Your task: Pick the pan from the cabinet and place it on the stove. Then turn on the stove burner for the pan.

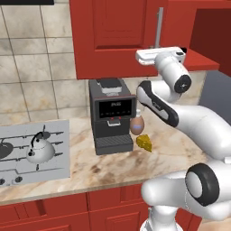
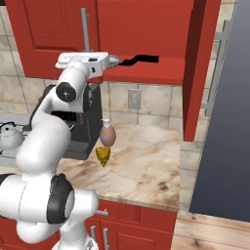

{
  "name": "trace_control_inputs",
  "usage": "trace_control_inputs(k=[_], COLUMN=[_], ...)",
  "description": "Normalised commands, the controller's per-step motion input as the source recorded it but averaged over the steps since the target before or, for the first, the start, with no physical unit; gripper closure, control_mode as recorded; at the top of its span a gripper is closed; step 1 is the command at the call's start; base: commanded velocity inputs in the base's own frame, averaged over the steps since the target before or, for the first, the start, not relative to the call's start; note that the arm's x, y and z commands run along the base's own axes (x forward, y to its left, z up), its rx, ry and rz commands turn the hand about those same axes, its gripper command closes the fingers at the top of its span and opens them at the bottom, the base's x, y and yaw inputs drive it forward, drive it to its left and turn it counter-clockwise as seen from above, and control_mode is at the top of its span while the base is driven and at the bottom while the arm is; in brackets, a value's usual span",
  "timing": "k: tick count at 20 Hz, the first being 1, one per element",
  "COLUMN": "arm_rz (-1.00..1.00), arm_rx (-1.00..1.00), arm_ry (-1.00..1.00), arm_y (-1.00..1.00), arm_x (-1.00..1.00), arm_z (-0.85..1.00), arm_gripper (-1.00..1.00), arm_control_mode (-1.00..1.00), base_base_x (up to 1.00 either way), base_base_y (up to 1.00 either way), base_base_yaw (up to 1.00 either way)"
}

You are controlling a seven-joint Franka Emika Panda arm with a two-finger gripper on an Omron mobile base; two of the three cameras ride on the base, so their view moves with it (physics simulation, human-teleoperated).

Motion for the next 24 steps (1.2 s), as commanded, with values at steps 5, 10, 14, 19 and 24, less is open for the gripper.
trace_control_inputs(k=[5,10,14,19,24], arm_rz=[0.09,0.09,0.08,0.06,0.04], arm_rx=[0.00,0.00,0.00,-0.01,-0.04], arm_ry=[0.00,0.04,0.07,0.07,0.04], arm_y=[0.34,0.40,0.44,0.49,0.42], arm_x=[-0.74,-0.81,-0.84,-0.89,-0.90], arm_z=[0.29,0.44,0.39,0.25,0.24], arm_gripper=[1.00,1.00,1.00,1.00,-1.00], arm_control_mode=[-1.00,-1.00,-1.00,-1.00,-1.00], base_base_x=[0.00,0.00,0.00,0.00,0.00], base_base_y=[0.00,0.00,0.00,0.00,0.00], base_base_yaw=[0.00,0.00,0.00,0.00,0.00])
